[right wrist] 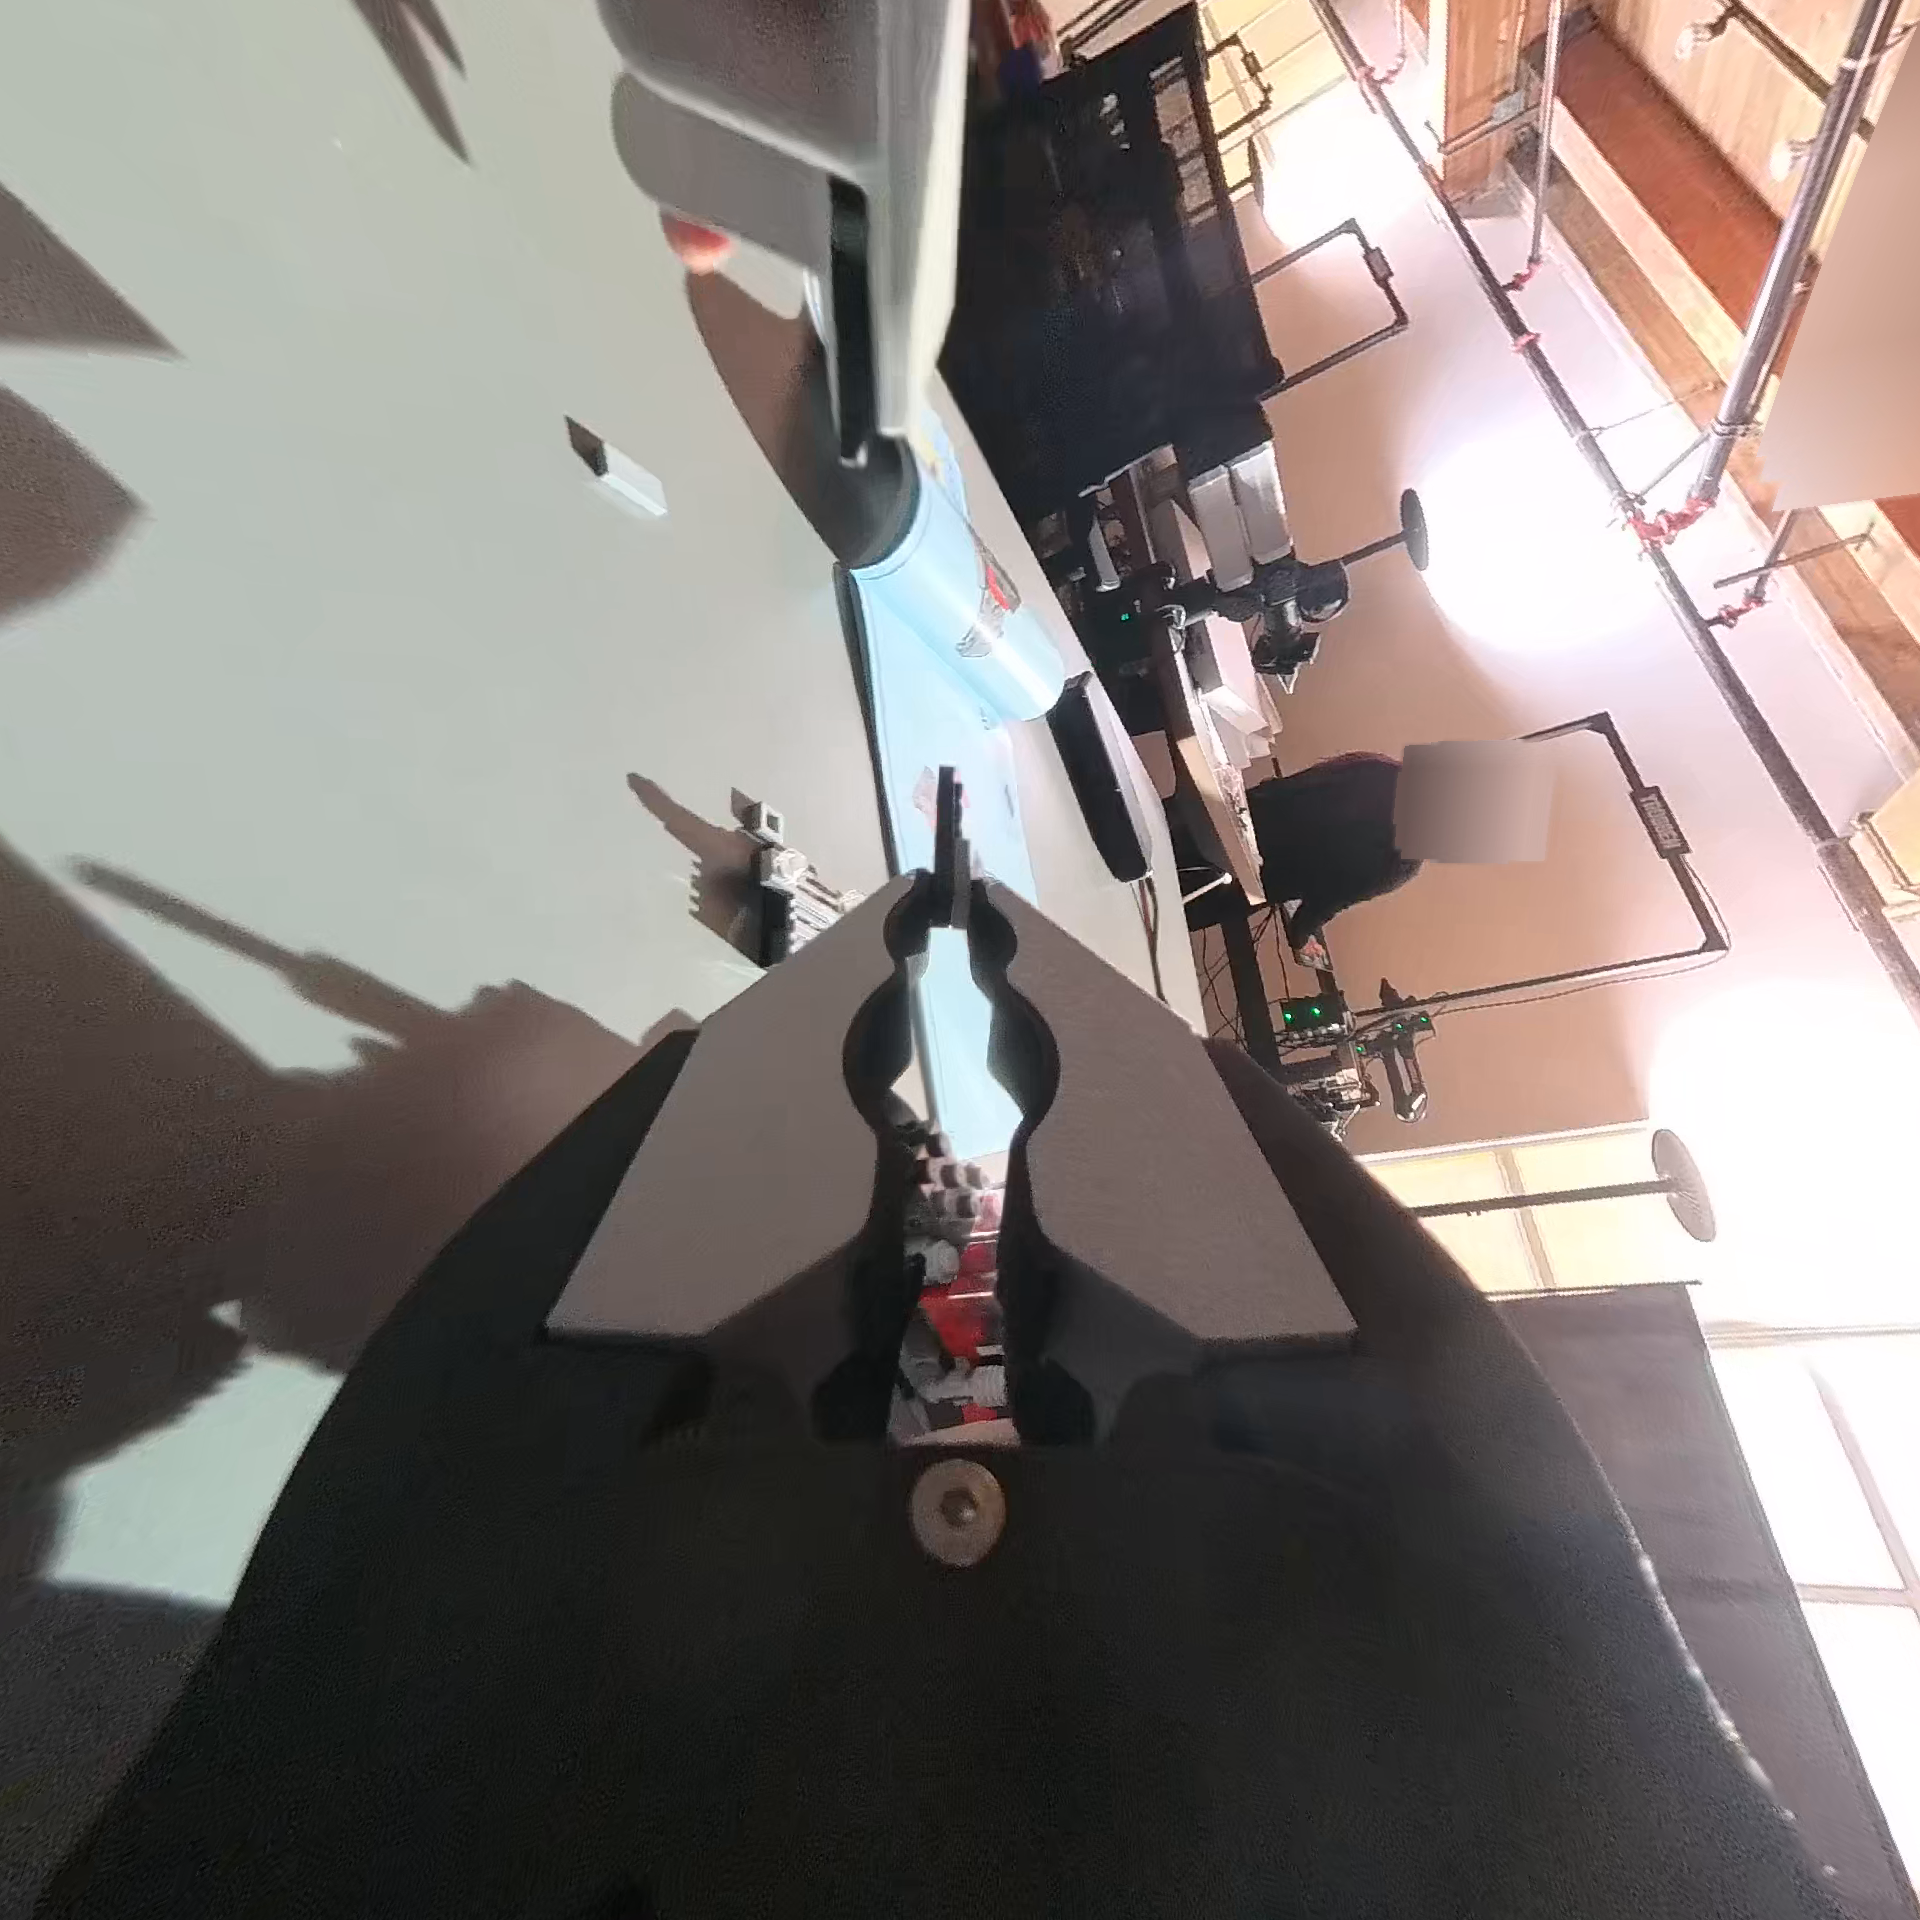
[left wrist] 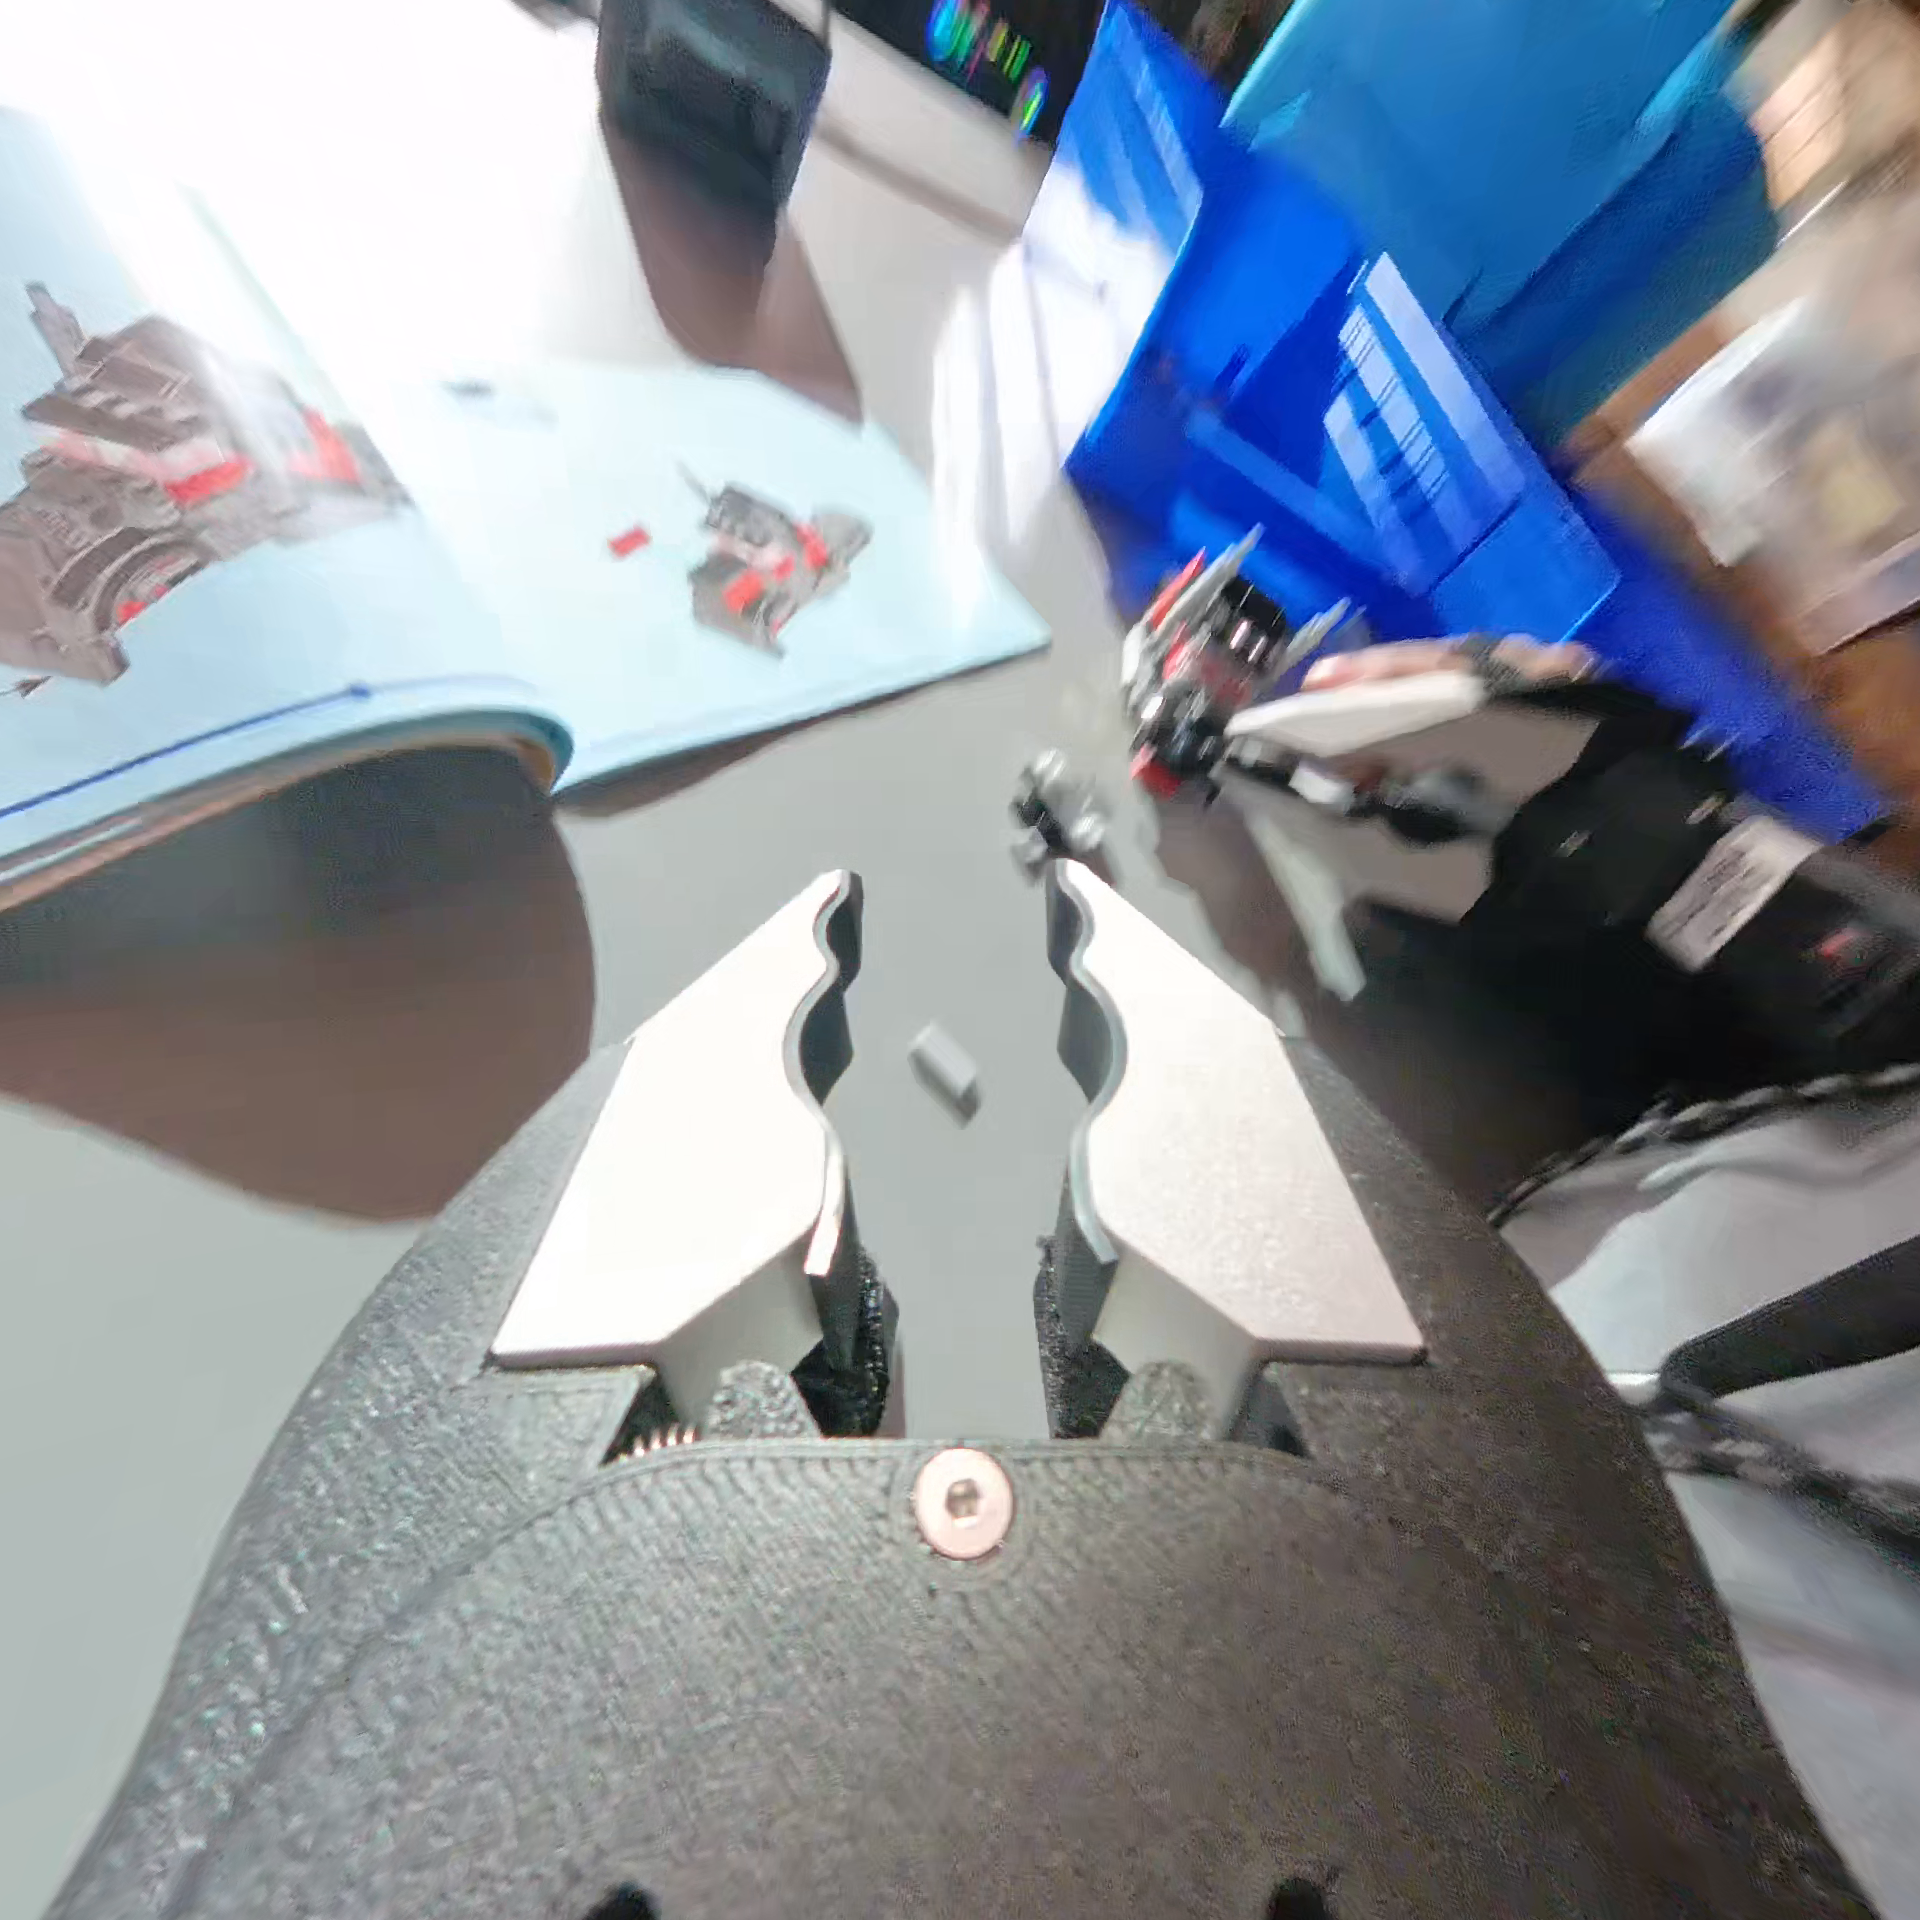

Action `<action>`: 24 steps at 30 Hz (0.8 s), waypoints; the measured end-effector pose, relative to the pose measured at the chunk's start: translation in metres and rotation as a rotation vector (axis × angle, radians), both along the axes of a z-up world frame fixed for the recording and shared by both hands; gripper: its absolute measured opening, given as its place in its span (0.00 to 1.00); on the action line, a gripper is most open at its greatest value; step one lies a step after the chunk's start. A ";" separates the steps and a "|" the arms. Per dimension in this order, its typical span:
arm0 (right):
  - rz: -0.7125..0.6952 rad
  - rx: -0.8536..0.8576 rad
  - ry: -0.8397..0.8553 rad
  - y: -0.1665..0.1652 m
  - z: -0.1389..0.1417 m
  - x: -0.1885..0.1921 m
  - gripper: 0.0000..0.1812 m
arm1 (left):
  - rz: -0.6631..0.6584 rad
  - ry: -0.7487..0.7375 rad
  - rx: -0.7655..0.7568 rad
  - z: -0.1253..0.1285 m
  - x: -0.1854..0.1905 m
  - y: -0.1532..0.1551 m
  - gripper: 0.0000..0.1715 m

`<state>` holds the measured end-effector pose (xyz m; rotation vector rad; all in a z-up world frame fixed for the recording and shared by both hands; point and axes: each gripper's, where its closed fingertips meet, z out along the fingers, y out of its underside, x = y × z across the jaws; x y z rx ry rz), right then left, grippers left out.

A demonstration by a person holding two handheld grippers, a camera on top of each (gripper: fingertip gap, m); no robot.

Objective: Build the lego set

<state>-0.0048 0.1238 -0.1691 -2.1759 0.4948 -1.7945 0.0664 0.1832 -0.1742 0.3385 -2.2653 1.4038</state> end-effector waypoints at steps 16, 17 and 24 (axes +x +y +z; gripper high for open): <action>0.010 0.004 0.014 -0.012 -0.006 -0.031 0.04 | 0.059 -0.598 0.328 -0.045 -0.016 0.016 0.07; 0.010 -0.001 0.013 -0.015 -0.006 -0.036 0.04 | 0.037 -0.613 0.322 -0.045 -0.018 0.014 0.06; 0.022 -0.022 -0.022 -0.030 -0.003 -0.063 0.04 | -0.279 -0.595 0.192 -0.040 -0.051 -0.005 0.05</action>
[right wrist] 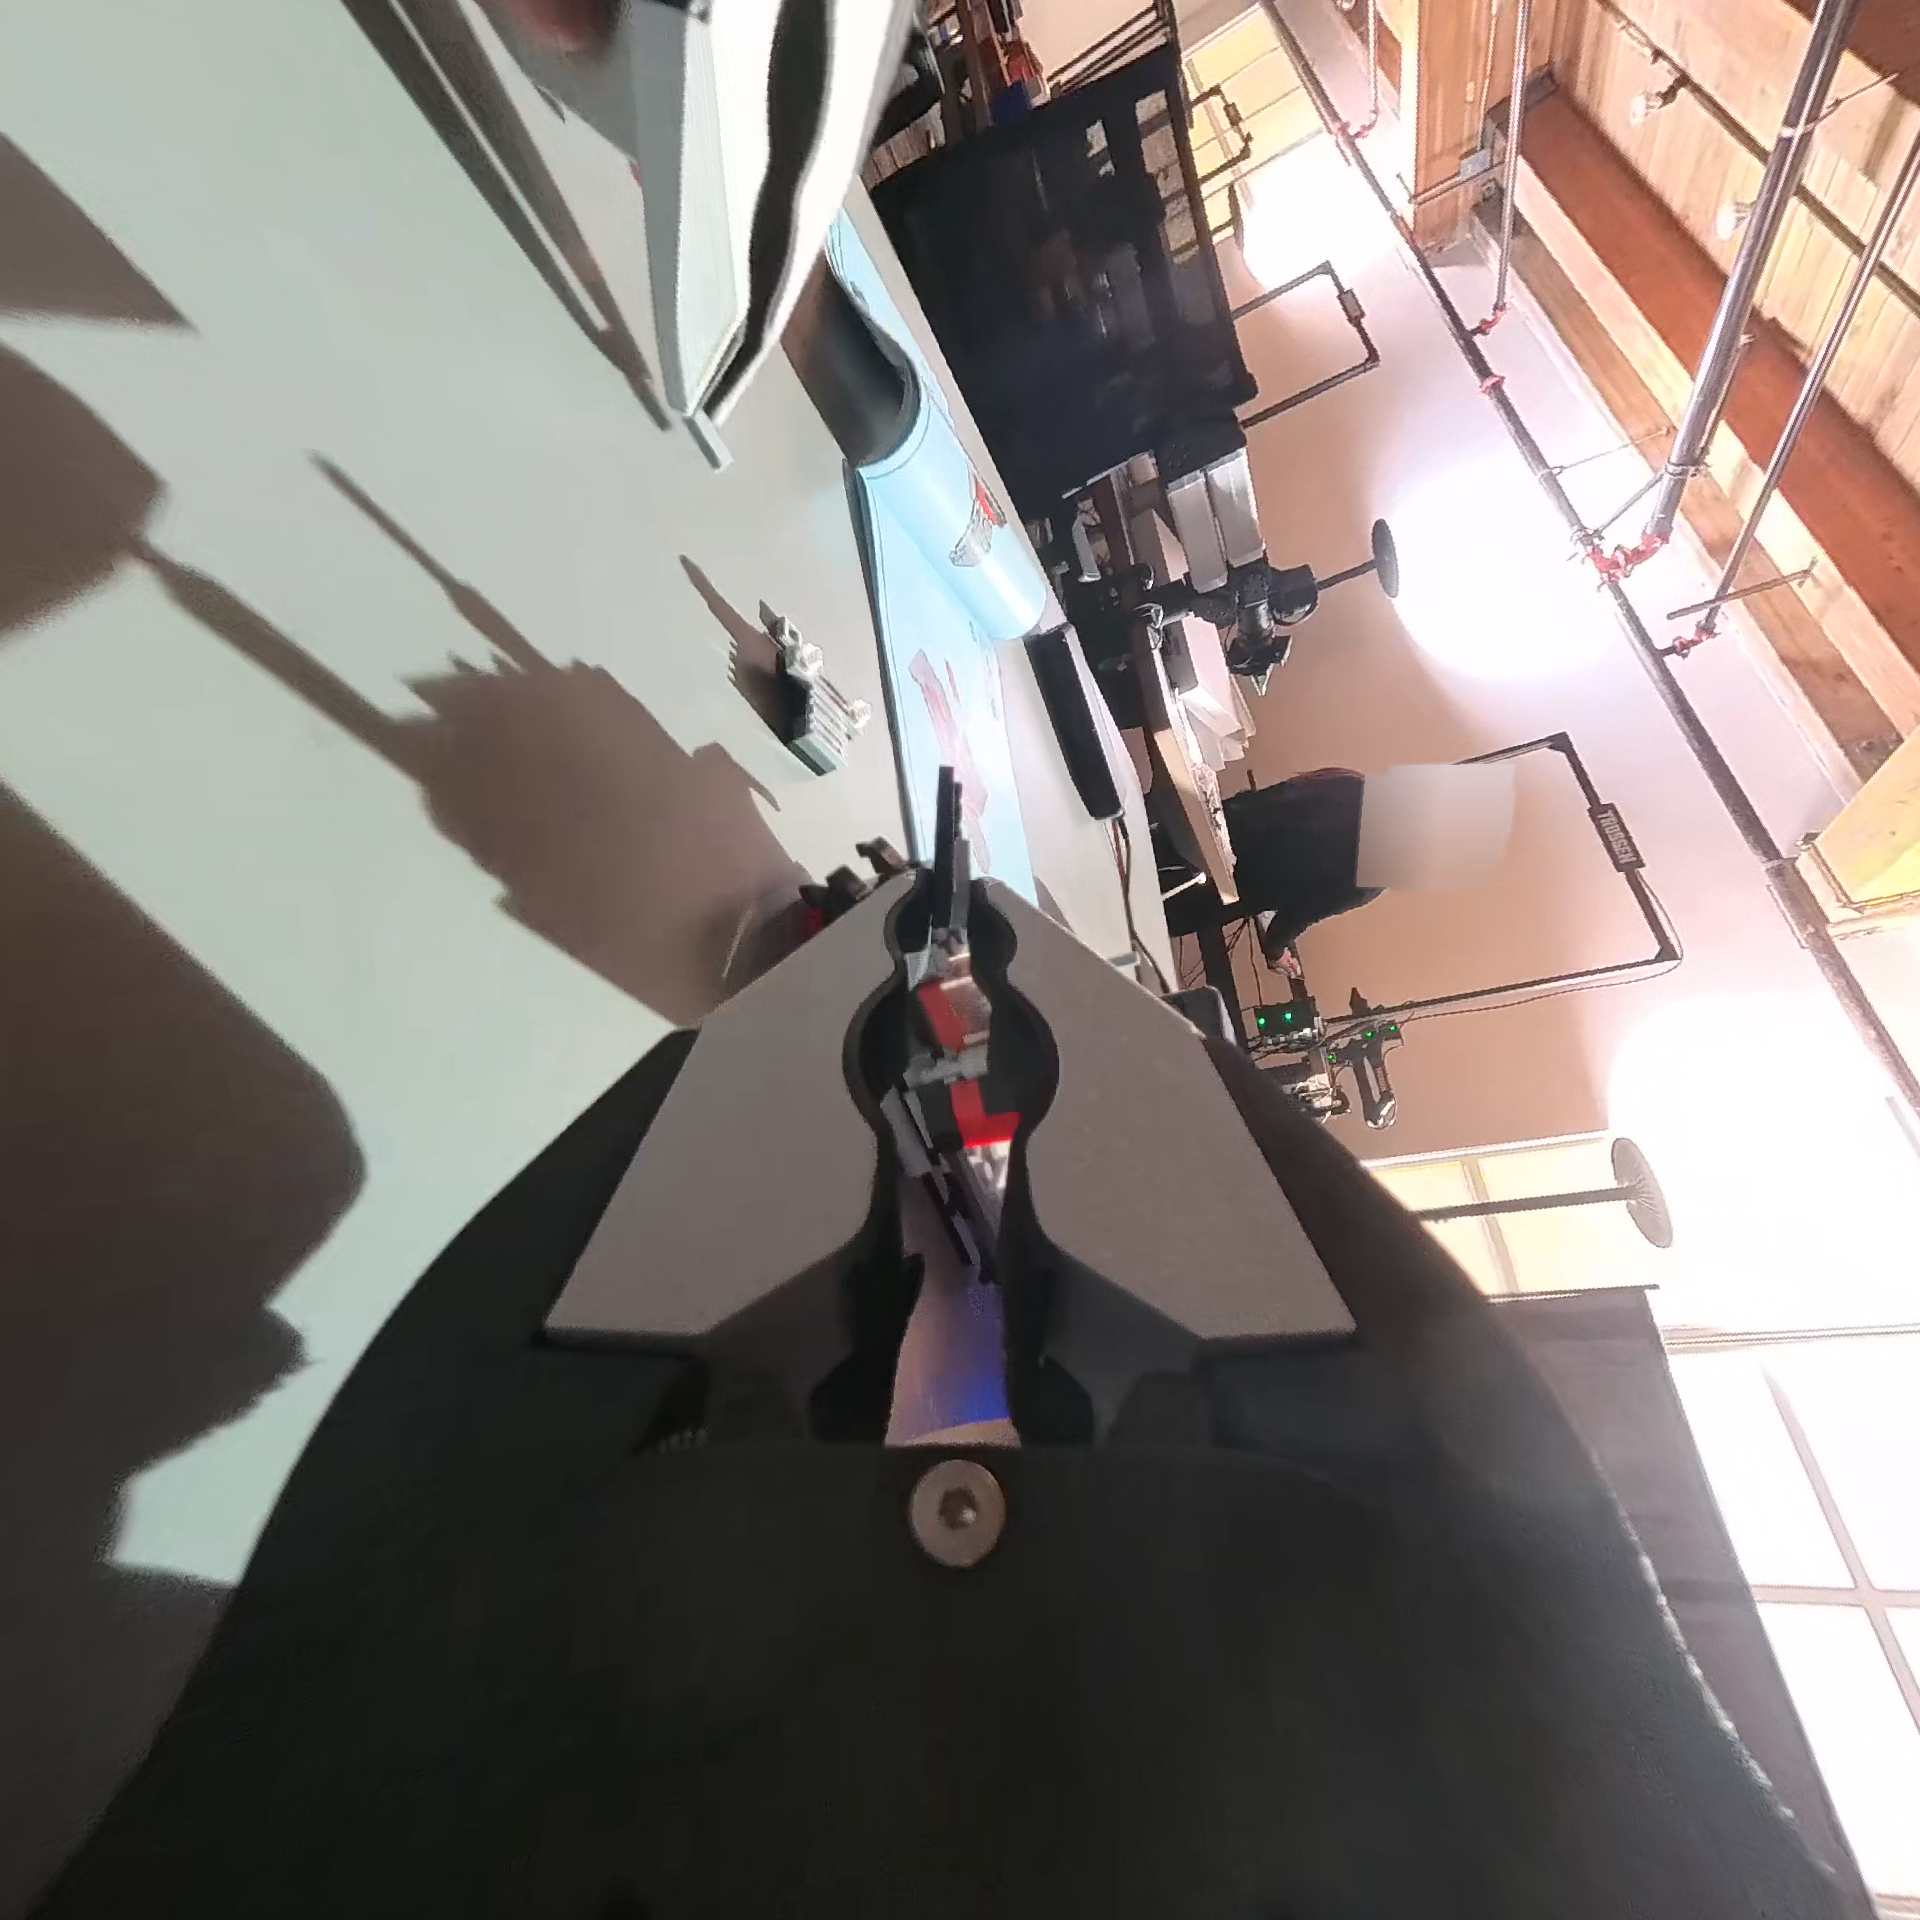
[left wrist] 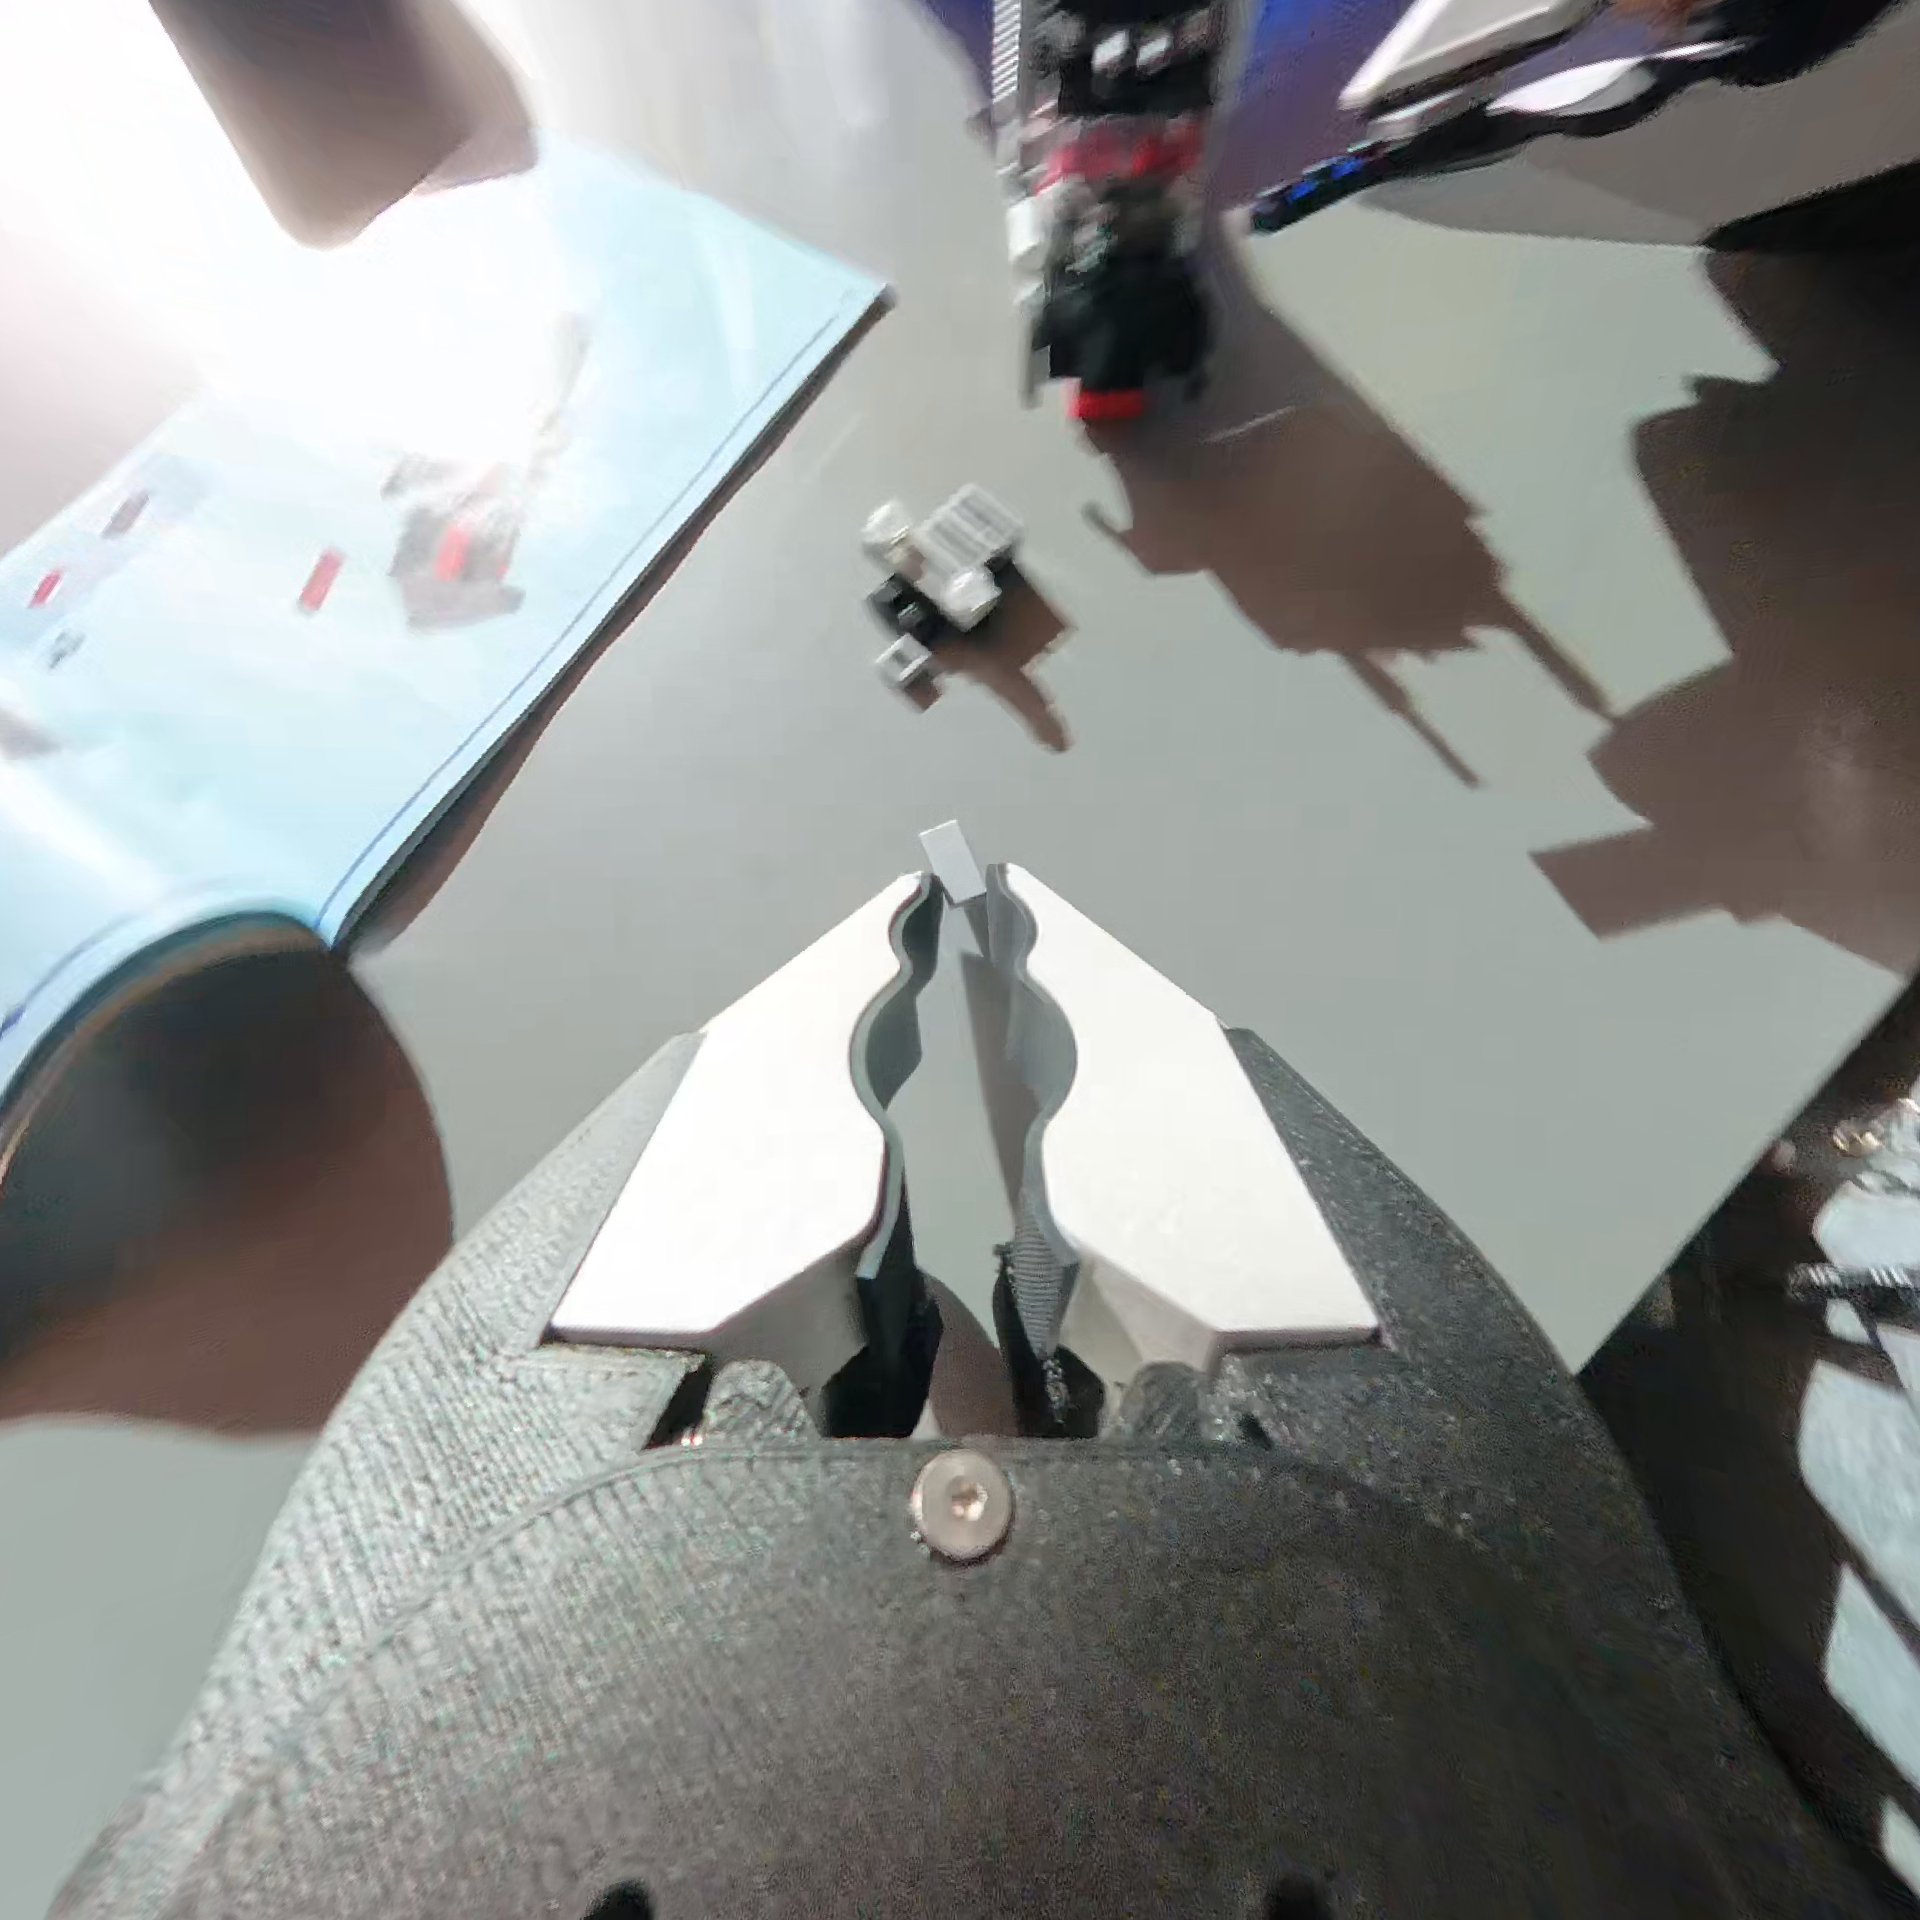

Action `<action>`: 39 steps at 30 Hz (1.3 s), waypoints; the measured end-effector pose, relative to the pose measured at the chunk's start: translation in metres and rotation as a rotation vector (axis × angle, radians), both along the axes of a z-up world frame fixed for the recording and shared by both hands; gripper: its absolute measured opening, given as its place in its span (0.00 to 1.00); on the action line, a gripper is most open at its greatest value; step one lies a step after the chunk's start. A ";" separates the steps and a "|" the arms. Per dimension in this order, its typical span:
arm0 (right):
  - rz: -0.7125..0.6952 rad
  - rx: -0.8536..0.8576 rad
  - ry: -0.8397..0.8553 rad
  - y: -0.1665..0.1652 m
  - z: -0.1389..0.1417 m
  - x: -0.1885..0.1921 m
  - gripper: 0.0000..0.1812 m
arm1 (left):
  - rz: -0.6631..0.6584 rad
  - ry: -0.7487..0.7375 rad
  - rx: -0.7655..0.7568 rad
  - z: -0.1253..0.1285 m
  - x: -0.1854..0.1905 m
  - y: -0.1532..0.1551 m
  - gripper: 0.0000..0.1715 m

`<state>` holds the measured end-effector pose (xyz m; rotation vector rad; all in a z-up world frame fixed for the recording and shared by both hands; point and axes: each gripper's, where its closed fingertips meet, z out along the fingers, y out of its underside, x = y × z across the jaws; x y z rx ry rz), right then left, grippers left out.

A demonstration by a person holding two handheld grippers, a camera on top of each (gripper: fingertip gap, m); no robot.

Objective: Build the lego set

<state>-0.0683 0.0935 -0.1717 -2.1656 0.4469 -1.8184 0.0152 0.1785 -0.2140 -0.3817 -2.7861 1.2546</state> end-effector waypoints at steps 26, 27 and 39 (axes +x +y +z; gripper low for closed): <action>0.243 -0.281 -0.285 0.015 0.029 -0.051 0.04 | -1.074 -0.033 -0.071 0.090 -0.127 -0.064 0.05; 0.246 -0.282 -0.288 0.016 0.029 -0.052 0.04 | -1.086 -0.038 -0.057 0.088 -0.127 -0.063 0.05; 0.253 -0.298 -0.308 0.016 0.033 -0.055 0.04 | -1.125 -0.055 -0.001 0.084 -0.131 -0.062 0.05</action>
